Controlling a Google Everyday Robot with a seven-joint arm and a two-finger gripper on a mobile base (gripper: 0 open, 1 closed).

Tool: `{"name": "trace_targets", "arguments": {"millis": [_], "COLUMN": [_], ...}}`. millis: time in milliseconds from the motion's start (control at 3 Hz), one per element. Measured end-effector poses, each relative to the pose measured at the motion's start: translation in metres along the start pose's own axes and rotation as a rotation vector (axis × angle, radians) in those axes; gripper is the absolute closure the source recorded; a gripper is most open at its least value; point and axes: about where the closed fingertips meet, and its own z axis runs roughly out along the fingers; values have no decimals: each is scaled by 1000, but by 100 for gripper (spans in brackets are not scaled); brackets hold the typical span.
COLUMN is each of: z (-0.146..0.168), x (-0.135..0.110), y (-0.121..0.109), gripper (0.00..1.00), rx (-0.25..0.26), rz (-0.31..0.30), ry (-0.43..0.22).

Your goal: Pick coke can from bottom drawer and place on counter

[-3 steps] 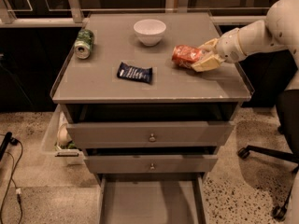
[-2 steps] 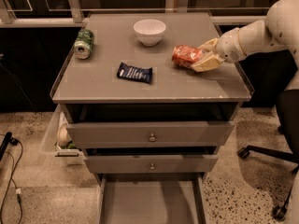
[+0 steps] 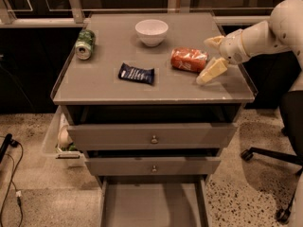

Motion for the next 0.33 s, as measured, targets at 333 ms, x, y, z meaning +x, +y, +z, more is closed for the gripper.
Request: {"name": "trace_targets", "arguments": {"millis": [333], "z": [0], "x": [0], "y": [0], "gripper": [0], "rx": [0], "rz": [0], "ry": [0]}}
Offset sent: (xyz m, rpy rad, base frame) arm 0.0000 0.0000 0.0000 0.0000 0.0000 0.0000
